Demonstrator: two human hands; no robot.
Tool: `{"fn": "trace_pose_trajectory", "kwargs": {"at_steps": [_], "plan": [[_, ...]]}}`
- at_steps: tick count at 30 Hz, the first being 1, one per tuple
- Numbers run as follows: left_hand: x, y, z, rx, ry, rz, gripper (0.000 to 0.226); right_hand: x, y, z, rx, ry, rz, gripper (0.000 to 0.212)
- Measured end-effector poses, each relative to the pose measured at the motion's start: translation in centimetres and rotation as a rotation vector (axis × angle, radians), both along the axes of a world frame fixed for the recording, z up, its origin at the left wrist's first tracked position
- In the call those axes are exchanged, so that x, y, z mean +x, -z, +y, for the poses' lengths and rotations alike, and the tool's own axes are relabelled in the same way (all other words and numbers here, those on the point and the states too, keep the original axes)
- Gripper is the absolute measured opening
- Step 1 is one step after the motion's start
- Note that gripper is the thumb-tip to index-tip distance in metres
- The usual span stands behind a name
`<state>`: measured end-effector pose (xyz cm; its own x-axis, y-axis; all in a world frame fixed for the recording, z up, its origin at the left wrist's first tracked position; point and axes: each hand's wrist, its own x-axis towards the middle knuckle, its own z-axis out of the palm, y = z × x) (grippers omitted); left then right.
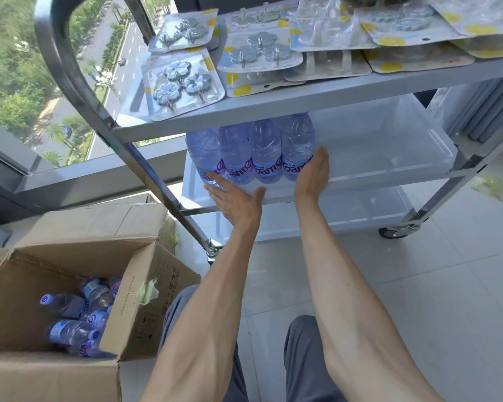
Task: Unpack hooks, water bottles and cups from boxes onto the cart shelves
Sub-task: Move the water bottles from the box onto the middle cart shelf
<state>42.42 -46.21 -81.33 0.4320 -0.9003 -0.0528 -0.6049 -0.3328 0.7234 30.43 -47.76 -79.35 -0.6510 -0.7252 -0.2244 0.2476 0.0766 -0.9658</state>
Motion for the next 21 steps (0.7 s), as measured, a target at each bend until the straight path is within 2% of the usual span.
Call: {"fn": "trace_pose_trajectory", "kwargs": {"at_steps": [2,5,8,12,14,16,21], "plan": [[0.3,-0.1,0.4,-0.006,0.01,0.001,0.126,0.5,0.4,1.1,-0.02,0.15,0.054,0.047],[1.2,0.3,1.2,-0.087,0.025,0.026,0.106,1.2,1.3,3.5,0.058,0.272,0.159,0.042],[3.4,0.6,2.8,-0.263,0.014,0.12,0.08,2.4,2.4,6.2,0.092,0.236,0.237,0.042],[9.5,0.4,4.9,-0.484,-0.13,0.203,0.043,5.9,3.0,8.4,0.138,0.211,0.285,0.037],[13.8,0.2,5.5,-0.561,-0.259,0.206,0.027,8.7,3.0,8.8,0.129,0.169,0.327,0.031],[18.4,0.3,6.1,-0.57,-0.397,0.216,0.023,12.6,2.8,9.0,0.102,0.091,0.358,0.027],[28.9,2.8,7.5,-0.426,-0.642,0.222,0.022,25.6,2.9,8.9,-0.009,-0.205,0.409,0.023]]}}
